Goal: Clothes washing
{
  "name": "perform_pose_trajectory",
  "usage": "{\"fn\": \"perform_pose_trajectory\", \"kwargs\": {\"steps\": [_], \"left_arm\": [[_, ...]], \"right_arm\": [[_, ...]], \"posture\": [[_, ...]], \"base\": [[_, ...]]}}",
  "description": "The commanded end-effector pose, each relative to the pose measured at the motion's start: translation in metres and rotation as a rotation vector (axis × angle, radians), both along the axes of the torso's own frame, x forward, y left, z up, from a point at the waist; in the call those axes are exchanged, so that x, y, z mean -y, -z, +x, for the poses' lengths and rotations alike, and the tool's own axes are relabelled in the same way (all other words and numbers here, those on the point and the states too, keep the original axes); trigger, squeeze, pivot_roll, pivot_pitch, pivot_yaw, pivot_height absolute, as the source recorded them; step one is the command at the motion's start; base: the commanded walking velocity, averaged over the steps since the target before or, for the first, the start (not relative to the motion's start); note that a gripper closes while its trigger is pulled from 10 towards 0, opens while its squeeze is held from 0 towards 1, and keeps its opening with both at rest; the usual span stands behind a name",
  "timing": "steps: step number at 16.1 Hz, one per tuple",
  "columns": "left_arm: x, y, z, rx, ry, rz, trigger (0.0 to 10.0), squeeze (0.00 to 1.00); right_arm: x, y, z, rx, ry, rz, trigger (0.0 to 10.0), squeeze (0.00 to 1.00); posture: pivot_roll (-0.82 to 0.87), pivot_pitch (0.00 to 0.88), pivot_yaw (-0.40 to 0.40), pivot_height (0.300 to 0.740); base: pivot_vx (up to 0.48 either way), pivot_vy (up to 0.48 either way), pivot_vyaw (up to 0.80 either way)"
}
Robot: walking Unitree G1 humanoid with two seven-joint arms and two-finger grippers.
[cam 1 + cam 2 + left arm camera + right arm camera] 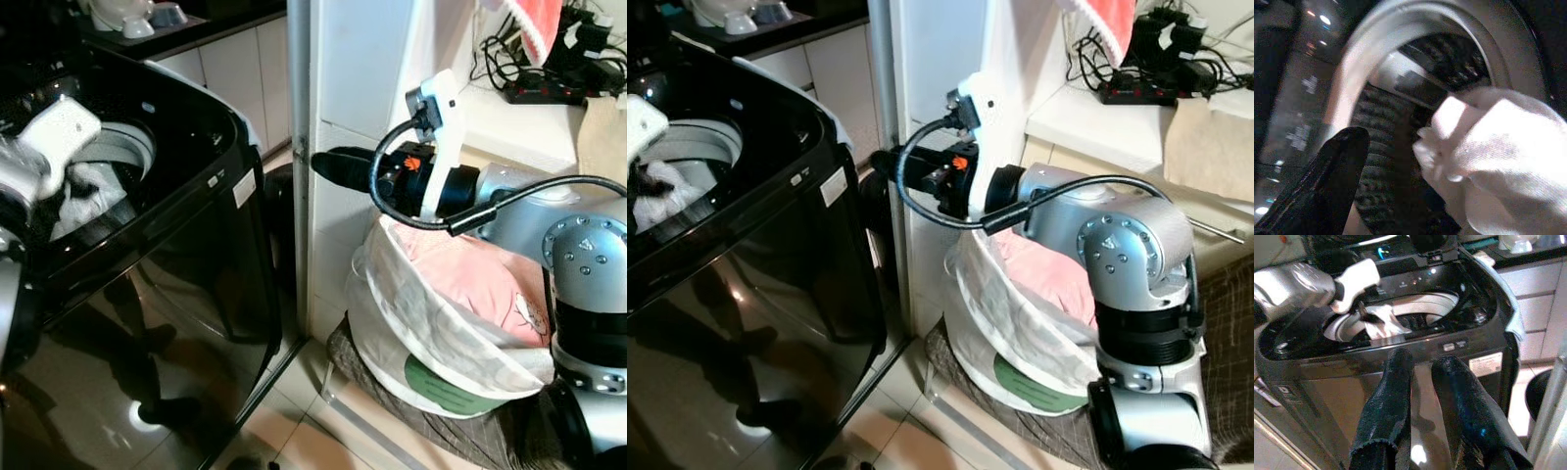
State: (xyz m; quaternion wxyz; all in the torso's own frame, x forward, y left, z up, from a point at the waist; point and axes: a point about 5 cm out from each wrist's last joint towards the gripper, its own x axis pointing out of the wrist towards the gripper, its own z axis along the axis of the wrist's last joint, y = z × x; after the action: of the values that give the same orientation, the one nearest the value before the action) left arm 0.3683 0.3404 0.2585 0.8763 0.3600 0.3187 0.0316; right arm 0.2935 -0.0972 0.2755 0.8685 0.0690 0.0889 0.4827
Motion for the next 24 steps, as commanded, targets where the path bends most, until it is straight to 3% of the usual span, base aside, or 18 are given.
{"fn": "perform_pose_trajectory", "kwargs": {"steps": [1, 2, 4, 5, 6, 7, 8, 9, 10, 11, 12, 15, 16, 18, 20, 21, 22, 24], "left_arm": [[-0.001, -0.018, 0.001, 0.03, 0.009, 0.026, 10.0, 0.0], [0.001, -0.021, 0.001, 0.036, 0.035, -0.014, 10.0, 0.0], [-0.007, -0.031, -0.002, 0.056, -0.012, 0.106, 10.0, 0.0], [-0.001, -0.029, 0.0, 0.018, 0.042, 0.051, 10.0, 0.0], [-0.006, -0.033, 0.0, 0.043, -0.006, 0.153, 10.0, 0.0], [-0.003, -0.029, 0.0, 0.028, 0.009, 0.098, 10.0, 0.0], [-0.002, -0.027, 0.001, 0.004, 0.02, 0.137, 10.0, 0.0], [-0.006, -0.032, 0.002, 0.108, -0.05, 0.207, 10.0, 0.0], [0.008, -0.018, 0.006, 0.046, 0.038, 0.024, 10.0, 0.0], [0.005, -0.016, 0.006, 0.056, 0.01, 0.149, 10.0, 0.0], [0.016, -0.003, 0.009, 0.017, 0.071, 0.029, 10.0, 0.0], [0.025, 0.002, 0.015, 0.197, -0.008, -0.253, 10.0, 0.0], [0.014, 0.001, 0.011, 0.23, -0.13, -0.18, 10.0, 0.0], [0.017, 0.001, 0.011, 0.252, -0.141, -0.329, 10.0, 0.18], [0.019, 0.004, 0.011, 0.235, -0.128, -0.407, 10.0, 0.14], [0.015, 0.012, 0.007, 0.162, -0.105, -0.331, 10.0, 0.0], [0.009, 0.023, -0.001, 0.072, -0.111, -0.279, 10.0, 0.0], [0.006, 0.022, -0.007, 0.082, -0.107, -0.359, 10.0, 0.0]], "right_arm": [[0.001, -0.001, 0.001, 0.005, 0.001, -0.016, 10.0, 0.0], [0.002, -0.002, 0.002, 0.008, 0.006, -0.021, 10.0, 0.0], [0.005, -0.002, 0.005, 0.015, 0.019, -0.032, 10.0, 0.0], [0.007, -0.002, 0.008, 0.016, 0.039, -0.039, 10.0, 0.0], [0.008, -0.001, 0.01, 0.016, 0.051, -0.046, 10.0, 0.0], [0.008, 0.0, 0.011, 0.016, 0.056, -0.05, 10.0, 0.0], [0.008, 0.001, 0.011, 0.016, 0.06, -0.055, 10.0, 0.0], [0.007, 0.003, 0.012, 0.023, 0.071, -0.072, 10.0, 0.0], [0.007, 0.003, 0.012, 0.024, 0.076, -0.073, 10.0, 0.0], [0.006, 0.003, 0.012, 0.026, 0.073, -0.073, 10.0, 0.0], [0.007, 0.004, 0.012, 0.027, 0.076, -0.073, 10.0, 0.0], [0.013, 0.003, 0.012, 0.027, 0.101, -0.073, 10.0, 0.0], [0.014, 0.003, 0.012, 0.023, 0.109, -0.068, 10.0, 0.0], [0.014, 0.003, 0.011, 0.018, 0.109, -0.067, 10.0, 0.0], [0.014, 0.004, 0.01, 0.013, 0.11, -0.068, 10.0, 0.0], [0.014, 0.006, 0.01, 0.009, 0.113, -0.066, 10.0, 0.0], [0.014, 0.007, 0.009, 0.005, 0.114, -0.065, 10.0, 0.0], [0.015, 0.006, 0.008, 0.005, 0.121, -0.069, 10.0, 0.0]], "posture": [[-0.04, 0.0, 0.034, 0.74], [-0.03, 0.0, 0.031, 0.74], [-0.03, 0.0, 0.031, 0.74], [-0.03, 0.0, 0.03, 0.74], [-0.03, 0.0, 0.028, 0.74], [-0.03, 0.0, 0.03, 0.74], [-0.03, 0.0, 0.03, 0.74], [-0.03, 0.0, 0.031, 0.74], [-0.03, 0.0, 0.035, 0.74], [-0.03, 0.0, 0.039, 0.74], [-0.04, 0.0, 0.041, 0.74], [-0.04, 0.0, 0.051, 0.74], [-0.04, 0.0, 0.051, 0.74], [-0.05, 0.0, 0.055, 0.74], [-0.04, 0.0, 0.061, 0.74], [-0.04, 0.0, 0.062, 0.74], [-0.05, 0.0, 0.068, 0.74], [-0.05, 0.0, 0.067, 0.74]], "base": [[0.0, 0.0, 0.0], [0.0, 0.0, 0.0], [0.0, 0.0, 0.0], [0.0, 0.0, 0.0], [0.0, 0.0, 0.0], [0.0, 0.0, 0.0], [0.0, 0.0, 0.0], [0.0, 0.0, 0.0], [0.0, 0.0, 0.0], [0.0, 0.0, 0.0], [0.0, 0.0, 0.0], [0.0, 0.0, 0.0], [0.0, 0.0, 0.0], [0.0, 0.0, 0.0], [0.0, 0.0, 0.0], [0.0, 0.0, 0.0], [0.0, 0.0, 0.0], [0.0, 0.0, 0.0]]}}
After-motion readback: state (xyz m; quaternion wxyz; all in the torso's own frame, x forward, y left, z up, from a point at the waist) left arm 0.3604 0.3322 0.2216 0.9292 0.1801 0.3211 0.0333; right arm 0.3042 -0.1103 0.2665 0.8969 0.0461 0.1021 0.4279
